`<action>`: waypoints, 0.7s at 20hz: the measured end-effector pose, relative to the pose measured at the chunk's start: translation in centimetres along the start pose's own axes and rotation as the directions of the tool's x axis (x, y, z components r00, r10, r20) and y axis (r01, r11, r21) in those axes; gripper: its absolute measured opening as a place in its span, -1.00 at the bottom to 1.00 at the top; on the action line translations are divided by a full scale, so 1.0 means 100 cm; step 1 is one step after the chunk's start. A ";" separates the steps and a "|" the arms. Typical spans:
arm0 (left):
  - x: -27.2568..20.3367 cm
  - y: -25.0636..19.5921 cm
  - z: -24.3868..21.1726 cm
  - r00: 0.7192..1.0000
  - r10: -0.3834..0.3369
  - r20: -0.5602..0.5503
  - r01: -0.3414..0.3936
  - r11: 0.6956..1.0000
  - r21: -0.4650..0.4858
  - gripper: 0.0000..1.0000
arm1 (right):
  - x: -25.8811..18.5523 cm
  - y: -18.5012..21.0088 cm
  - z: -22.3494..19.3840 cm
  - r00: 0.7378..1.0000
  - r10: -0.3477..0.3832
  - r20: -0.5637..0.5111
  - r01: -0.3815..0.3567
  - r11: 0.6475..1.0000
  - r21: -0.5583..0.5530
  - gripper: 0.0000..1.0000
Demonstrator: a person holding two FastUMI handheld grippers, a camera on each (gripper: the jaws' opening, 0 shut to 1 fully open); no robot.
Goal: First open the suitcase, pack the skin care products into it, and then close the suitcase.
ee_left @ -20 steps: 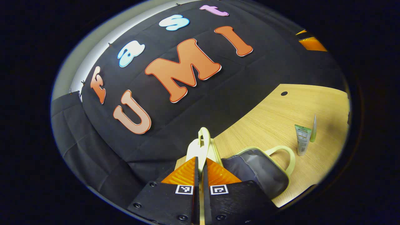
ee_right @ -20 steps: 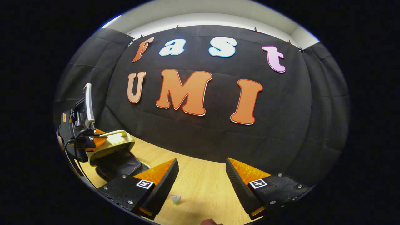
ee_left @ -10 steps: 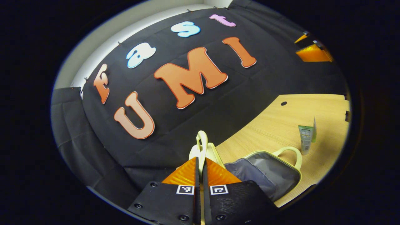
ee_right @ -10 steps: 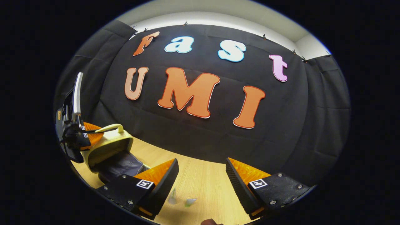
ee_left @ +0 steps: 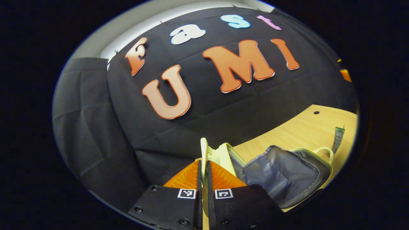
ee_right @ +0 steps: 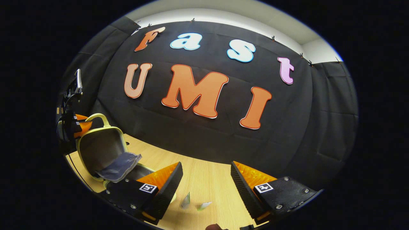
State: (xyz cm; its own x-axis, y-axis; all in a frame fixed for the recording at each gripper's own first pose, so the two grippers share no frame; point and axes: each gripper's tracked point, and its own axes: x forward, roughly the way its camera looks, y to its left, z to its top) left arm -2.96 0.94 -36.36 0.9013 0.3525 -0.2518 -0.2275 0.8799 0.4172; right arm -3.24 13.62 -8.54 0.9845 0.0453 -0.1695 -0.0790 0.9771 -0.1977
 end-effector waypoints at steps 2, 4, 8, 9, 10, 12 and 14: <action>-0.002 0.010 -0.019 0.998 0.036 -0.056 -0.038 0.999 -0.039 -0.85 | 0.003 0.008 0.003 1.000 -0.009 -0.003 0.009 1.000 -0.005 0.92; -0.002 0.018 -0.038 0.991 0.056 -0.124 -0.062 0.997 -0.048 -0.86 | 0.003 0.018 -0.001 1.000 0.009 -0.021 -0.009 1.000 0.001 0.86; -0.008 0.021 -0.064 0.972 0.062 -0.226 -0.079 0.995 -0.067 -0.85 | 0.005 0.028 -0.006 0.999 0.026 -0.041 -0.026 1.000 0.003 0.91; -0.007 0.021 -0.068 0.968 0.060 -0.242 -0.078 0.995 -0.068 -0.85 | 0.005 0.028 -0.007 0.999 0.025 -0.041 -0.025 1.000 0.001 0.91; -0.006 0.022 -0.070 0.966 0.059 -0.253 -0.078 0.995 -0.066 -0.85 | 0.005 0.029 -0.008 0.999 0.024 -0.043 -0.025 1.000 -0.001 0.92; -0.008 0.029 -0.081 0.951 0.099 -0.294 -0.115 0.993 -0.038 -0.75 | 0.006 0.027 -0.010 0.999 0.023 -0.044 -0.023 1.000 -0.008 0.92; -0.014 0.030 -0.096 0.939 0.131 -0.317 -0.152 0.987 -0.043 -0.71 | 0.006 0.024 -0.014 0.999 0.019 -0.047 -0.020 1.000 -0.017 0.92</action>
State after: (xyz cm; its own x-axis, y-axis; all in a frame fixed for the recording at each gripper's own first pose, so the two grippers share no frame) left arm -8.41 6.11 -43.16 0.7002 0.5474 -0.4583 -0.3777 0.8288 0.4128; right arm -3.04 15.67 -10.46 0.9743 0.0543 -0.2184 -0.1013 0.9723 -0.2105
